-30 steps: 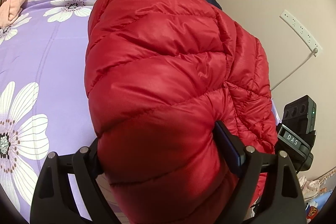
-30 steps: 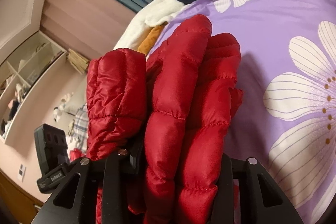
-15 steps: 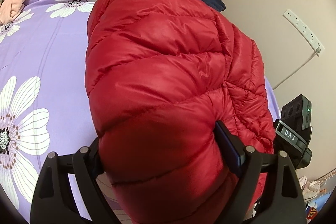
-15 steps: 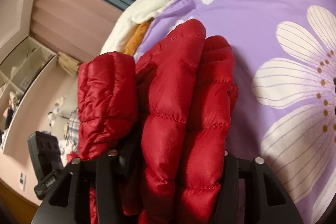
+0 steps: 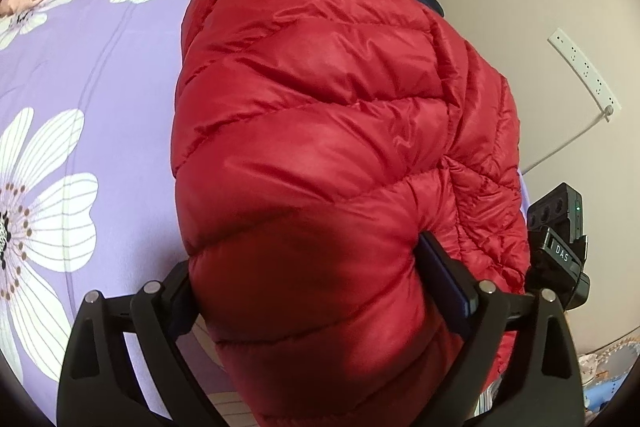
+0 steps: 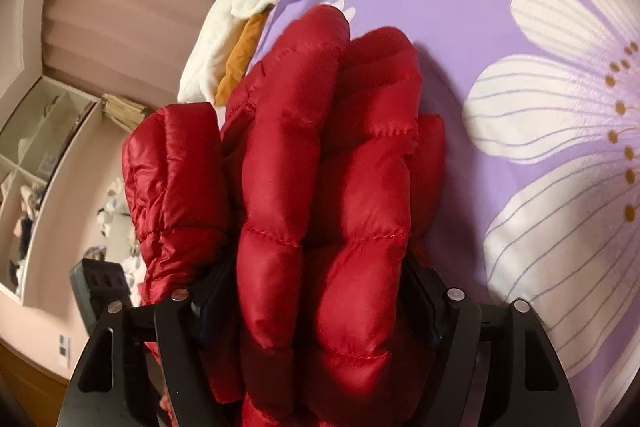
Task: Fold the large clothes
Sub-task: 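Lift the folded red jacket off the bed with both tools, then hold the lifted jacket bundle steady with both tools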
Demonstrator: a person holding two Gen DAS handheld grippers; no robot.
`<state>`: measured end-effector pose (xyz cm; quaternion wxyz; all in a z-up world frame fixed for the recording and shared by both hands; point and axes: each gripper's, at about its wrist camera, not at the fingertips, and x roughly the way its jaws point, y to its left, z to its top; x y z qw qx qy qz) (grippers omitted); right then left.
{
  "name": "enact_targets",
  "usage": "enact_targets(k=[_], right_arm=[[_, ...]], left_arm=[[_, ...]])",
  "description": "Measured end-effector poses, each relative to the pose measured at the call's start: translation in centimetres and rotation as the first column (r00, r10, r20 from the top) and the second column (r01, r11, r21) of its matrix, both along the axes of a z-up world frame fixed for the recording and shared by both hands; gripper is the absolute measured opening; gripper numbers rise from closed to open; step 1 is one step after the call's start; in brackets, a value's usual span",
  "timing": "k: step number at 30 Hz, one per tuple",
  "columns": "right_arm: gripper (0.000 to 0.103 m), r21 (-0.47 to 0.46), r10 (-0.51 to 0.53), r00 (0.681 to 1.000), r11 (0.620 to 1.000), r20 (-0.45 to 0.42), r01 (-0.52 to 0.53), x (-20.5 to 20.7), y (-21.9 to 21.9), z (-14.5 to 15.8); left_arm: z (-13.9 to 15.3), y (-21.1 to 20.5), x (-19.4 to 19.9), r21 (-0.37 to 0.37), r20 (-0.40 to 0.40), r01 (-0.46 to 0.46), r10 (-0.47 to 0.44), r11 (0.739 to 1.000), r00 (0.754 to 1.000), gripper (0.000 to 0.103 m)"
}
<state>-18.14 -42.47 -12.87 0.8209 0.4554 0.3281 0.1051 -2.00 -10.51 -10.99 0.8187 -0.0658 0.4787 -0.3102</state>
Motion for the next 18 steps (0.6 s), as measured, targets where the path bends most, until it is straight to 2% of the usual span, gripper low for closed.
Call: enact_targets(k=[5, 16, 18], right_arm=[[0.079, 0.003, 0.021, 1.0, 1.0, -0.003, -0.021, 1.0, 0.5, -0.3], [0.079, 0.003, 0.03, 0.999, 1.0, 0.024, -0.03, 1.3, 0.4, -0.9], [0.076, -0.009, 0.012, 0.999, 1.0, 0.039, -0.012, 1.0, 0.7, -0.9]], left_arm=[[-0.7, 0.2, 0.5, -0.019, -0.032, -0.014, 0.013, 1.0, 0.999, 0.099], [-2.1, 0.4, 0.1, -0.062, -0.068, -0.038, 0.034, 0.997, 0.997, 0.103], [-2.1, 0.3, 0.1, -0.058, -0.067, -0.035, 0.031, 0.998, 0.997, 0.103]])
